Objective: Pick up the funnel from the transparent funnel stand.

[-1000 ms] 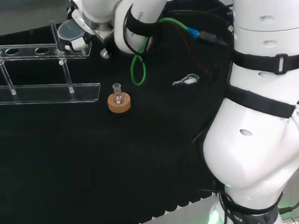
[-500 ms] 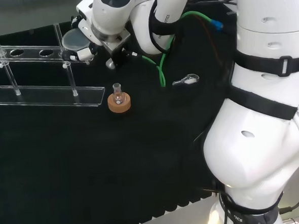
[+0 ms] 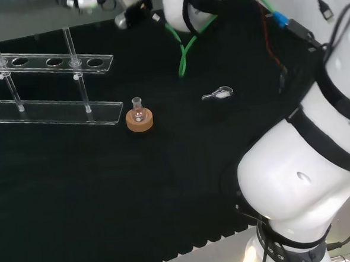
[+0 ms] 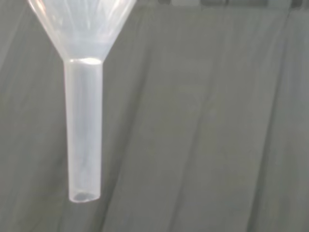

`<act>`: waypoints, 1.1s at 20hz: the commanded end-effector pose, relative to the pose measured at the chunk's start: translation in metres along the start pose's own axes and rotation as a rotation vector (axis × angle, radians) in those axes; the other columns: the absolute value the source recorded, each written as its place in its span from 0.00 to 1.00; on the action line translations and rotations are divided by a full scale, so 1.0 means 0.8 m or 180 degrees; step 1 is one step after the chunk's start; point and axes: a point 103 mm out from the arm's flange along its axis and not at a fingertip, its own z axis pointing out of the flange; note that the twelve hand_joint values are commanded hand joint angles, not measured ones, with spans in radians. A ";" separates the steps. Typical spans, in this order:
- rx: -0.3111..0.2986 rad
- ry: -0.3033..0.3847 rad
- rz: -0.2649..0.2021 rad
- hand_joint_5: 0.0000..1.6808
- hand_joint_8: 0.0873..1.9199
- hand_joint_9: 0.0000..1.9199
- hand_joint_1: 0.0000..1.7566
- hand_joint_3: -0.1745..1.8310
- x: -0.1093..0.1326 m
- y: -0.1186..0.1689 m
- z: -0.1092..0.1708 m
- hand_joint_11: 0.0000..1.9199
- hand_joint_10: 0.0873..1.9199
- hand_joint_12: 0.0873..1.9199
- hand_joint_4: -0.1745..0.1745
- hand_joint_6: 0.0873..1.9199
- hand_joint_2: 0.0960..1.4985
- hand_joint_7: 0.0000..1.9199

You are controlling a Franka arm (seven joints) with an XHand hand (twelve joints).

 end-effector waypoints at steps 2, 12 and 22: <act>0.0126 0.0146 -0.0080 0.91 0.45 1.00 0.70 0.45 -0.089 -0.049 -0.080 1.00 0.47 0.56 0.00 0.06 0.32 0.95; 0.0156 0.0493 0.0091 0.91 0.45 1.00 0.70 0.45 -0.030 -0.099 -0.092 1.00 0.47 0.56 0.00 0.06 0.32 0.95; 0.0176 0.0434 0.0249 0.92 0.45 1.00 0.70 0.46 -0.024 -0.145 -0.102 1.00 0.48 0.57 0.00 0.06 0.31 0.95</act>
